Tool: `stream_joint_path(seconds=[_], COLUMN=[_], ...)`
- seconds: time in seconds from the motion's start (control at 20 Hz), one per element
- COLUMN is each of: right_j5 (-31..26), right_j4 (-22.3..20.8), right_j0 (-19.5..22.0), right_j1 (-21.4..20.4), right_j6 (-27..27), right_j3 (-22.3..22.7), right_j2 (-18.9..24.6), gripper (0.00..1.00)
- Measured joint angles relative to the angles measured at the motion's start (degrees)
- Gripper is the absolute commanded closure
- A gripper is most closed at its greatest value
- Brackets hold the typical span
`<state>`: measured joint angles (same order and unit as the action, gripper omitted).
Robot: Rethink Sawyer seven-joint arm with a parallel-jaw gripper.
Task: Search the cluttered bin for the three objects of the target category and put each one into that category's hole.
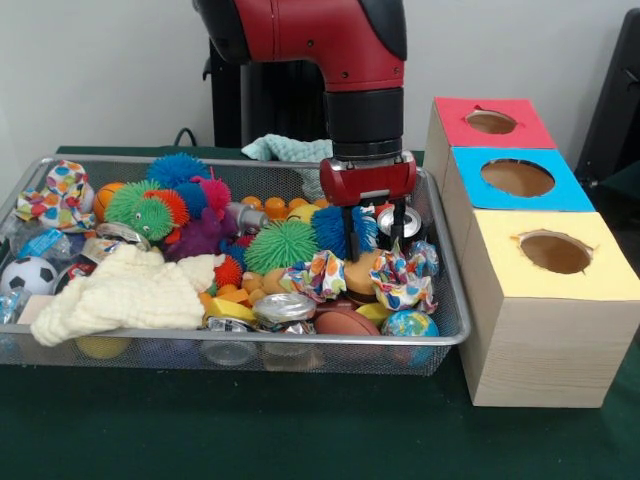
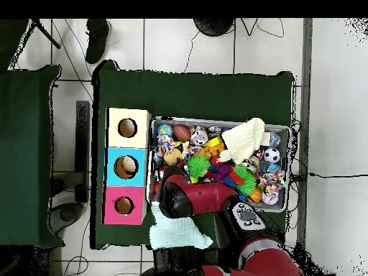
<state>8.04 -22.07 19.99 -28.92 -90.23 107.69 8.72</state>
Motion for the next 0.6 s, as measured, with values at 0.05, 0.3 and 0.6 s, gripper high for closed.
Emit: stream_joint_path(seconds=[0.05,0.3,0.6], right_j5=[0.0,-0.1,-1.1], right_j4=[0.0,0.0,0.0], right_j0=[-0.1,-0.3,-0.2], right_j1=[-0.2,-1.3,-1.8], right_j6=[0.0,0.0,0.0], right_j3=[0.0,0.0,-0.5], right_j2=[-0.1,-0.2,-0.2], gripper=[0.0,0.0,0.0])
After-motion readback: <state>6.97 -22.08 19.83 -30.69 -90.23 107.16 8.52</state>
